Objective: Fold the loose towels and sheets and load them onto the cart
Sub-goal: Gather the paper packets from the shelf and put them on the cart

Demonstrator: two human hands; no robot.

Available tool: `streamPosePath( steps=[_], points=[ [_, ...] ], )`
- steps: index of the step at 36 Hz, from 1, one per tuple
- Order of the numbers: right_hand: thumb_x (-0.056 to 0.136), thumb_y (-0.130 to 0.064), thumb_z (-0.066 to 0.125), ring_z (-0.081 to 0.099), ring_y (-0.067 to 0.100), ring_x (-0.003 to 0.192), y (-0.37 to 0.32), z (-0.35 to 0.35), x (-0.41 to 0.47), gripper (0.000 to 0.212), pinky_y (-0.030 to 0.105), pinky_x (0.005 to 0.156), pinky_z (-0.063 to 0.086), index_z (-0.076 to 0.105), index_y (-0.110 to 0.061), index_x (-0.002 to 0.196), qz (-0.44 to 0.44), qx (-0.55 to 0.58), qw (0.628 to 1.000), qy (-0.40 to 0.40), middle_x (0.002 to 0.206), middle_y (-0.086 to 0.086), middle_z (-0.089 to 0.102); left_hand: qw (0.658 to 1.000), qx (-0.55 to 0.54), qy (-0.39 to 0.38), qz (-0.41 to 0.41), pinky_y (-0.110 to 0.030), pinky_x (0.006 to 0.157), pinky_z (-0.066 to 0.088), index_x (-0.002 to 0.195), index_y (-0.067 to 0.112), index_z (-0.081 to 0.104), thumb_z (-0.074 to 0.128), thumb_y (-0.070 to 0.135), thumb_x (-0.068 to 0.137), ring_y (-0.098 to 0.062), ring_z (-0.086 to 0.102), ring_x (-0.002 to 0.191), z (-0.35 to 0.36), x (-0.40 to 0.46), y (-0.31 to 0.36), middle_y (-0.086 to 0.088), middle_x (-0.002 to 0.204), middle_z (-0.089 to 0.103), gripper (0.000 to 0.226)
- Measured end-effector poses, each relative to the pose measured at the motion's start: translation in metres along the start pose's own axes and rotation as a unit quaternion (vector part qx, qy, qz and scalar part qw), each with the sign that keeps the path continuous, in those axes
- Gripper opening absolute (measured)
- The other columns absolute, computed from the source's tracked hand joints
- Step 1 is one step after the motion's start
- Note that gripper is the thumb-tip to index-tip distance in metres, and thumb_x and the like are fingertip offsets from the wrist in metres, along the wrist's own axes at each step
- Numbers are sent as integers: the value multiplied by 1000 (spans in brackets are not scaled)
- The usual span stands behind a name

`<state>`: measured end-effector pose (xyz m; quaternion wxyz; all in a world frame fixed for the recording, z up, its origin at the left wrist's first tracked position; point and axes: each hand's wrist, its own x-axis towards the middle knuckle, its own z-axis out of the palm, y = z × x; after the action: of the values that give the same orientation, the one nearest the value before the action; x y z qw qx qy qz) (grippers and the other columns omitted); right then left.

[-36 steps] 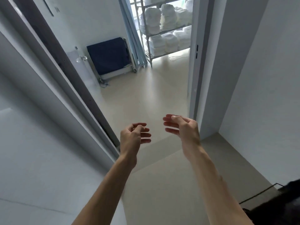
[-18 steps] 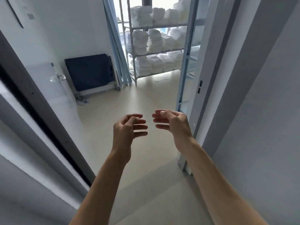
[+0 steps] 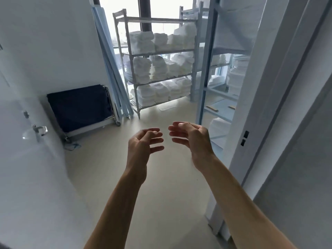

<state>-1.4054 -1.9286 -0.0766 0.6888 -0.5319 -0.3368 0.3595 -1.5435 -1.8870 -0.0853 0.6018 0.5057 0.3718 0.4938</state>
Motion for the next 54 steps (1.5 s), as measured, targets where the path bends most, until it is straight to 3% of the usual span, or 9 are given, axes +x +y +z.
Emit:
streamPosePath(
  steps=[4,16,24,33,45,54],
  points=[
    [99,-10,51,73,29,91,12,13,61,22,37,81,60,72,-4,101,12,17,1000,11,93,11,77,1000,-1,-3,-6,-40,77,62,102,7,70,50,6,97,-29,72,94,2,64,-6,-15,100,75,21],
    [97,-8,51,72,34,94,57,43,310,23,43,86,58,72,-2,100,32,39,999,-17,94,14,76,1000,-20,3,-6,-42,79,61,105,2,70,49,5,97,-29,73,93,37,307,-34,-14,100,76,22],
    [95,-7,50,72,27,82,43,74,473,24,31,72,59,73,-1,93,19,47,998,-33,91,16,76,999,-50,19,11,-39,78,62,103,-2,69,49,3,96,-35,72,95,59,462,-16,-19,101,75,22],
    [94,-8,51,72,29,83,82,126,623,23,35,75,59,74,-2,92,12,13,1000,-26,90,15,76,997,-76,1,8,-47,89,58,106,-4,69,49,8,96,-31,72,97,50,629,-36,-17,102,75,25],
    [95,-8,51,73,29,86,103,201,843,23,34,76,59,74,-4,91,-8,0,998,58,90,15,76,994,-90,-57,-34,-47,90,57,102,-1,71,49,8,95,-32,72,97,30,894,-42,-17,102,75,25],
    [96,-9,51,73,29,87,113,195,978,23,35,78,59,73,-3,93,-20,17,993,114,90,14,77,990,-90,-103,-36,-42,81,58,100,-2,70,48,6,94,-32,71,94,73,1035,-51,-20,101,74,24]
  ],
)
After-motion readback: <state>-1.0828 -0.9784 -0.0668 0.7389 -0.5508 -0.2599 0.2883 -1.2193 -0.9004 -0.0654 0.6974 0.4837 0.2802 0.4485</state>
